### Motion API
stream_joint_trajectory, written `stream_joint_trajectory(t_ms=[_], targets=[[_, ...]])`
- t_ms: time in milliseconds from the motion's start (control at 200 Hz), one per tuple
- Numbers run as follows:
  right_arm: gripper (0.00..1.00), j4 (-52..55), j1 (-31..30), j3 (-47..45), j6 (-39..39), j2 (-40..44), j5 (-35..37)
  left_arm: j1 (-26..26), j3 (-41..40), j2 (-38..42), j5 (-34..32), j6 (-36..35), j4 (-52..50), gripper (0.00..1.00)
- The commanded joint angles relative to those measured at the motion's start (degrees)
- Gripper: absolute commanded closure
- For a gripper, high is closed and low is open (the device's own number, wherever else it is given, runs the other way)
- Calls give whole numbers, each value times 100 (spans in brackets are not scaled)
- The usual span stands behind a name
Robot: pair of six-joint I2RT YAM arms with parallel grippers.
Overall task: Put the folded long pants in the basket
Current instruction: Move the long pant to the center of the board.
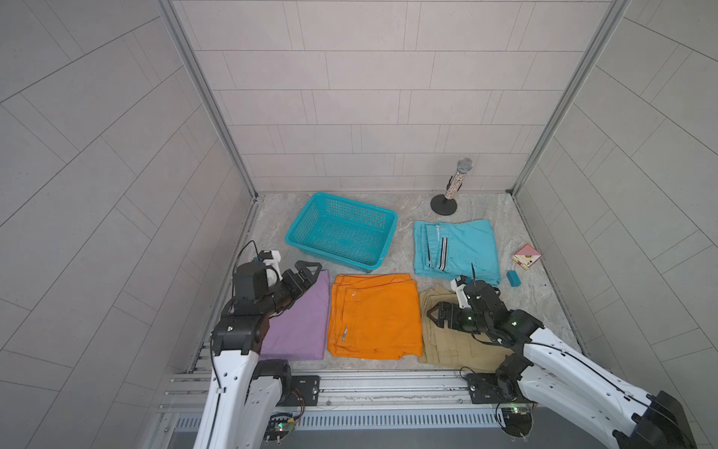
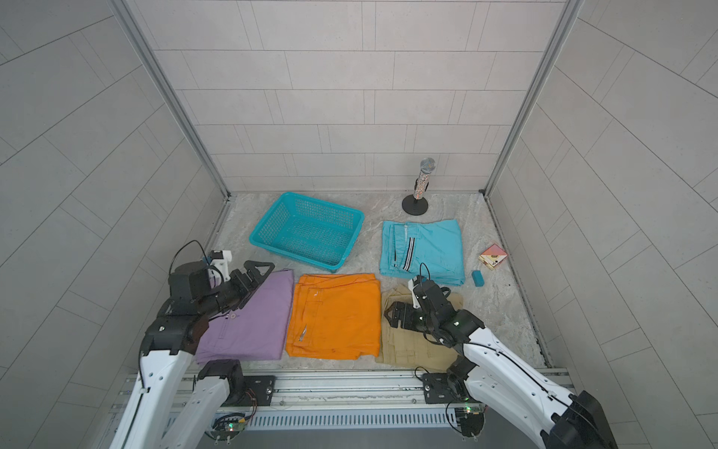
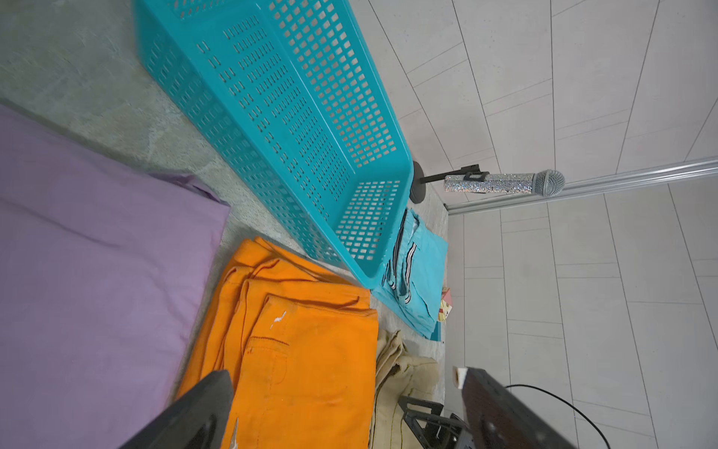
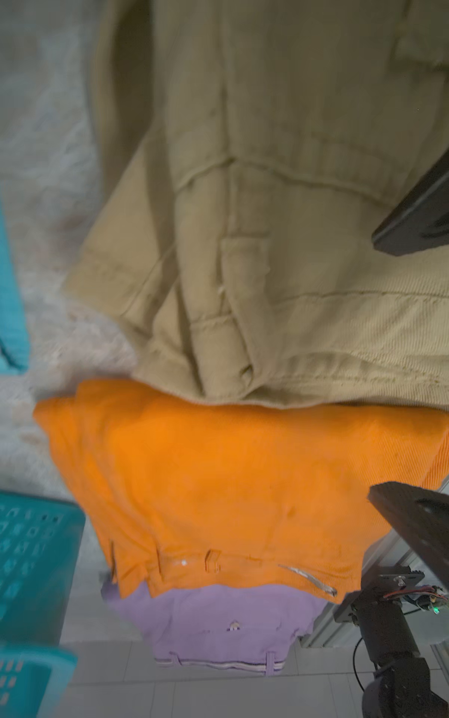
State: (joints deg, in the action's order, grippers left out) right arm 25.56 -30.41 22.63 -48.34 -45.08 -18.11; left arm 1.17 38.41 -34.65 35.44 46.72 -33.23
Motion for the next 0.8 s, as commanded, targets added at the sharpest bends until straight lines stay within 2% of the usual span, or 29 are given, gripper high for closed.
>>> stream_joint_trajectory(t_ms=[0, 60, 175, 280, 355, 460, 535, 590, 660, 725, 795], targets=[[1, 195, 308, -134, -338, -168, 180, -139, -503, -231, 193, 87, -256, 0], [2, 248, 712, -191, -319, -425, -21, -316, -625, -472, 105, 71, -121, 0], [6, 451, 1804, -237, 107, -711, -435, -972, -533, -944, -526, -101, 3, 0], [5, 812, 2813, -77, 668, -706, -563, -1464, -378, -1826, -828, 43, 86, 0], [4, 837, 3117, 92, 848, -827, -675, -1512, -365, -2223, -512, 172, 235, 0], [4, 946, 3155, 544, 1193, -1222, -823, -1642, -434, -2324, -639, 487, 279, 0], [5, 1098, 3066, 917, 1453, -1444, -1303, -1652, -502, -2200, -657, 487, 299, 0], [5, 1221, 2680, 1200, 1520, -1449, -1345, -1652, -506, -2002, -919, 448, 165, 0], [3, 1413, 1732, 1591, 1399, -1317, -813, -1647, -697, -1733, -1035, 635, 354, 0], [2, 1334, 739, 1718, 1057, -1249, -267, -1627, -896, -1631, -753, 717, 773, 0], [2, 857, 118, 1538, 612, -1341, -332, -1630, -984, -1681, -526, 712, 1046, 0]])
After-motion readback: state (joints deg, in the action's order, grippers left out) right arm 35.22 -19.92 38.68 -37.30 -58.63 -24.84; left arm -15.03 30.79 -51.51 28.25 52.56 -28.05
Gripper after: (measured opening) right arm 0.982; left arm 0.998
